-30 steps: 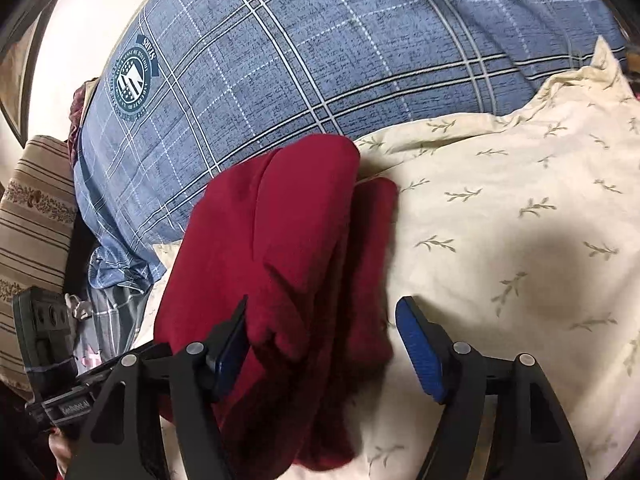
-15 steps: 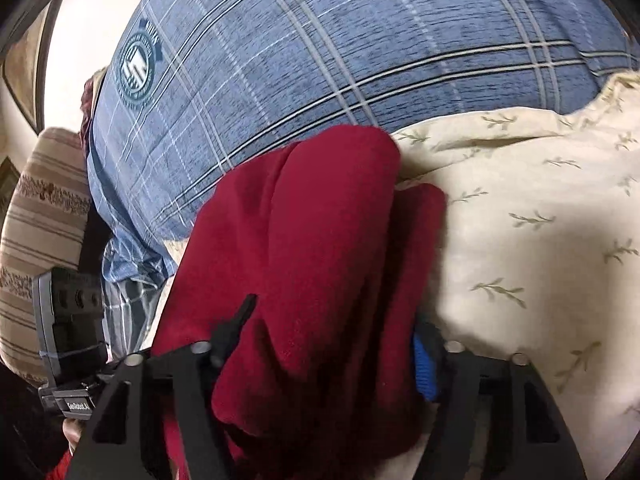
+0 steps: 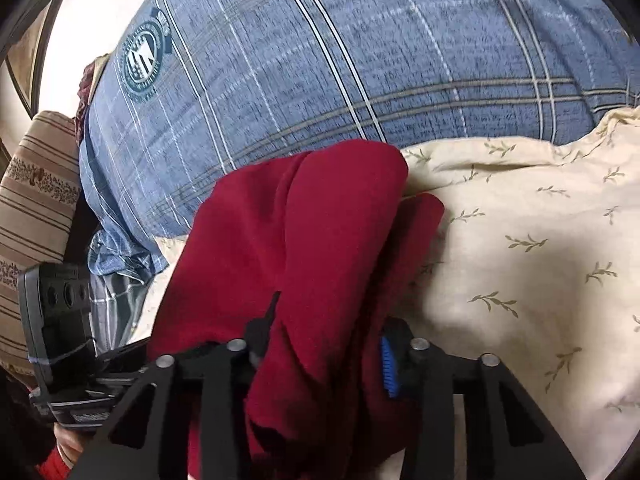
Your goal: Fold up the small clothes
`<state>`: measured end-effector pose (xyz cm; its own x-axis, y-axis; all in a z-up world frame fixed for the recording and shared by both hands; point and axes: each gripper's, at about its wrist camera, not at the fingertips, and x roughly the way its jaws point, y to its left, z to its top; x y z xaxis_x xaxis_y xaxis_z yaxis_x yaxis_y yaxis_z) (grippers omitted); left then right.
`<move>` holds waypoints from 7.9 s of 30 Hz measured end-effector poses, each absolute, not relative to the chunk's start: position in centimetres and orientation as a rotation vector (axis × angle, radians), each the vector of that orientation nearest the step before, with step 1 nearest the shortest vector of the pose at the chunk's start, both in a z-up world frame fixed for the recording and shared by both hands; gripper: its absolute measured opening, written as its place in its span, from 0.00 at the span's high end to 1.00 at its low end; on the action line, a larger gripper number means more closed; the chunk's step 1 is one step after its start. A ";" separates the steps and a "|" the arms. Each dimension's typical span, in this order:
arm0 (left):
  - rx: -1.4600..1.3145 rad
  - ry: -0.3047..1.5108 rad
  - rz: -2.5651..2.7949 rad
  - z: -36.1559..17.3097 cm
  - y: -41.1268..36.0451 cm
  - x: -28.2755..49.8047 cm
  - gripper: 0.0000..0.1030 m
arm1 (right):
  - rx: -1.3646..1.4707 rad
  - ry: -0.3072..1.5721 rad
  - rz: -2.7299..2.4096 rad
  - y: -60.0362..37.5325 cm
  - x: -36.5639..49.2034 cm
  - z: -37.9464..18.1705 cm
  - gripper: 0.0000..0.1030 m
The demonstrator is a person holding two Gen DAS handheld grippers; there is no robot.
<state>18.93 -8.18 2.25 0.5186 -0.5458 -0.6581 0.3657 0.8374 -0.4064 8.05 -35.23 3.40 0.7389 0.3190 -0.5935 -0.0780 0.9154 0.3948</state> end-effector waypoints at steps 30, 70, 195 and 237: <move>-0.197 0.852 -0.364 2.2 -1.1 -4.0 0.33 | 0.241 0.796 0.259 -25.1 -7.7 2.2 0.55; -0.061 0.669 -0.126 4.5 -1.2 -10.0 0.31 | 0.006 0.662 0.103 -21.0 -13.8 4.1 0.49; -0.028 0.628 -0.092 4.6 -2.0 -10.6 0.31 | -0.173 0.673 -0.063 -20.4 -12.7 3.5 0.32; -0.025 0.619 -0.089 4.8 -2.3 -11.0 0.31 | -0.160 0.667 -0.071 -20.0 -13.2 3.5 0.31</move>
